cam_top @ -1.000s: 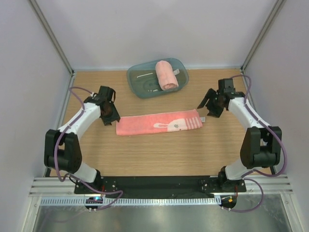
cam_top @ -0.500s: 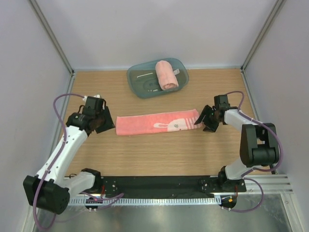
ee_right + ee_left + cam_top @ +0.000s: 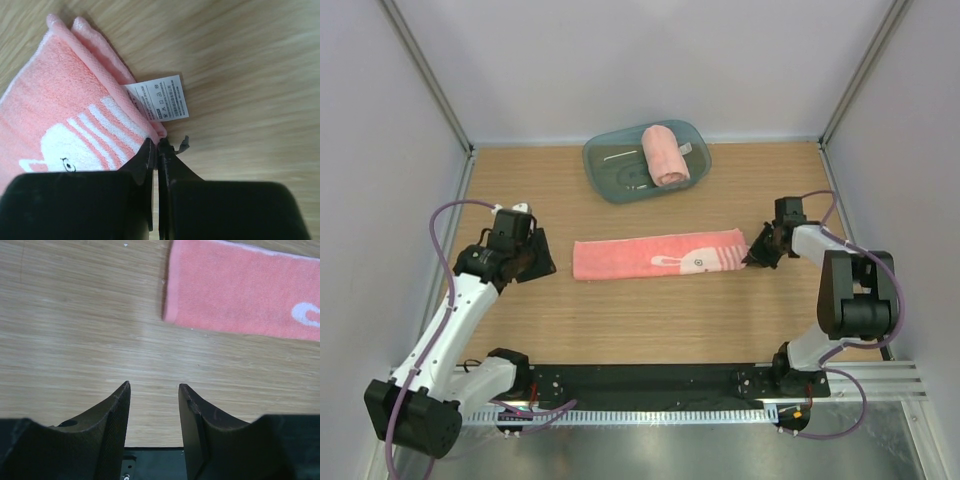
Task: Roll the towels
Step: Fold the towel
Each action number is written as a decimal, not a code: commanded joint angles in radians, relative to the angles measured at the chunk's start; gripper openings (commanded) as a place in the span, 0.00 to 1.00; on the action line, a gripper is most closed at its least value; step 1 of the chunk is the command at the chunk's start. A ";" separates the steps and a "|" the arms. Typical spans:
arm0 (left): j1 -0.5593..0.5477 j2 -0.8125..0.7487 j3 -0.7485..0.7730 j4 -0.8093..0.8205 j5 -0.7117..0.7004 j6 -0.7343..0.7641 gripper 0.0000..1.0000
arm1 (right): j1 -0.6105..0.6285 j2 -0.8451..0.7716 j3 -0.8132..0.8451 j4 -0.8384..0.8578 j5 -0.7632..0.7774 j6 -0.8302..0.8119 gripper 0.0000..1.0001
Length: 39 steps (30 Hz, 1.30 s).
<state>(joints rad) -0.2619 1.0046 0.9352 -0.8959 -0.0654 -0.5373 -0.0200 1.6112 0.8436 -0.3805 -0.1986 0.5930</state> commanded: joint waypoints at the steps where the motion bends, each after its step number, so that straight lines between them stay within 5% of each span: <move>1: 0.001 -0.043 -0.012 0.049 0.018 0.022 0.44 | -0.063 -0.102 0.052 -0.136 0.123 -0.064 0.01; 8: 0.000 -0.124 -0.029 0.080 0.022 0.031 0.44 | -0.008 -0.201 0.228 -0.326 0.194 -0.124 0.01; 17: 0.000 -0.132 -0.015 0.071 0.049 0.037 0.45 | 0.348 -0.149 0.509 -0.449 0.277 -0.088 0.01; 27: 0.000 -0.133 -0.016 0.060 0.021 0.025 0.45 | 0.676 0.062 0.787 -0.477 0.376 -0.024 0.01; 39: 0.001 -0.121 -0.016 0.060 0.009 0.019 0.45 | 0.907 0.355 0.996 -0.431 0.413 0.044 0.01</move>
<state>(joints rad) -0.2619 0.8871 0.9009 -0.8494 -0.0448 -0.5190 0.8520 1.9255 1.7813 -0.8444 0.1864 0.6029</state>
